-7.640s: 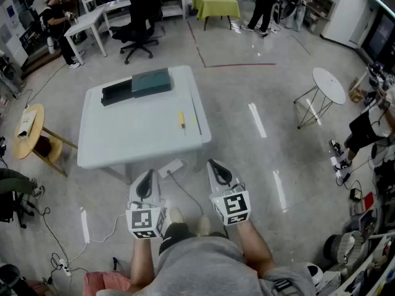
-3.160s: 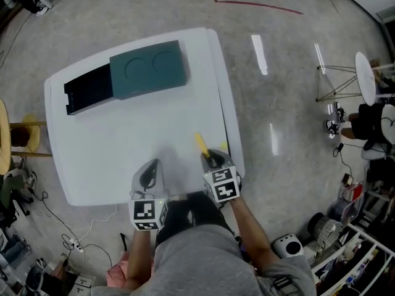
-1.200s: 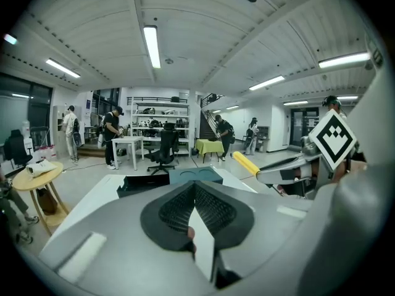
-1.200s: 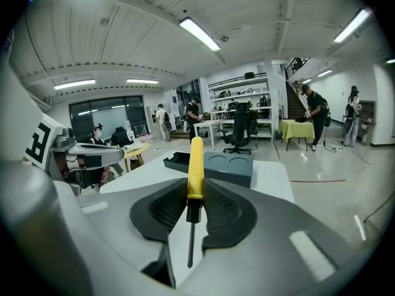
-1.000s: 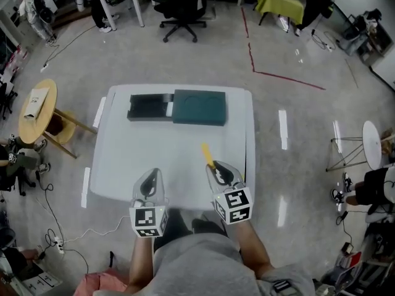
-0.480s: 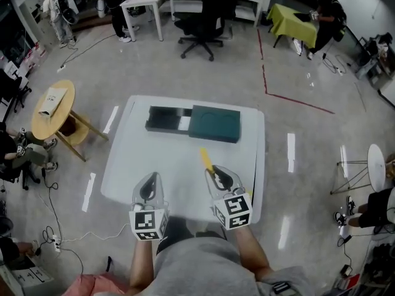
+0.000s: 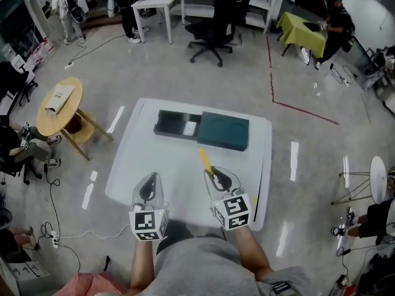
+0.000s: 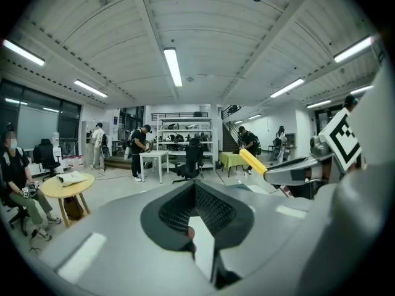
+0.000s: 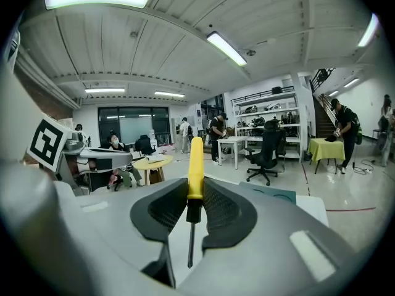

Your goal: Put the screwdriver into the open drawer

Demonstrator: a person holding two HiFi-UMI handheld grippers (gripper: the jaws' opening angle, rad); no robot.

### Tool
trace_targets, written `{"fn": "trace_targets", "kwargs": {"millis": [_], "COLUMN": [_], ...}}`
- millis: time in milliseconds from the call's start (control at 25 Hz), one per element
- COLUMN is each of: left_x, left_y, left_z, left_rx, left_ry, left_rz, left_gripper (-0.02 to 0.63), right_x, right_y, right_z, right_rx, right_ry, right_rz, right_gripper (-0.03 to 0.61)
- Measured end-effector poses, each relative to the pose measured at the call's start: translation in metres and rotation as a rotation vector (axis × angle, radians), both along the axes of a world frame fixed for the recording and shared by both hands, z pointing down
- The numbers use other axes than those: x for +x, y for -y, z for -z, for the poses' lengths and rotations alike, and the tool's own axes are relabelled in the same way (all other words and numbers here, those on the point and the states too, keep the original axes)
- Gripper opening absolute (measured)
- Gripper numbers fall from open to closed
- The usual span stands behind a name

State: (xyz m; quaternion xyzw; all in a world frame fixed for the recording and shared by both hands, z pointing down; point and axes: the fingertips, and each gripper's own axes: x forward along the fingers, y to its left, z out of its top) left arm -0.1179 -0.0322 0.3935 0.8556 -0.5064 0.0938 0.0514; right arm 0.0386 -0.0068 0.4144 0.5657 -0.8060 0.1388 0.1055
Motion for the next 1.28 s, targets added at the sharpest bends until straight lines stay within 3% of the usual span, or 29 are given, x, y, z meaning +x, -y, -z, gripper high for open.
{"fn": "trace_targets", "kwargs": {"millis": [600,1280], "left_x": [-0.019,-0.033], "left_y": [0.056,0.130], "left_z": [-0.008,-0.046], "left_rx": [-0.040,-0.125], "left_ry": [0.003,0.014], "left_rz": [0.020,0.009], "left_gripper": [0.012,0.012], "right_x": [-0.024,-0.046], "right_y": [0.063,0.155], "right_z": [-0.009,-0.055], "right_rx": [-0.034,-0.125], "right_ry": [-0.037,-0.097], "right_rz": [0.056,0.100], "right_gripper": [0.080,0.080]}}
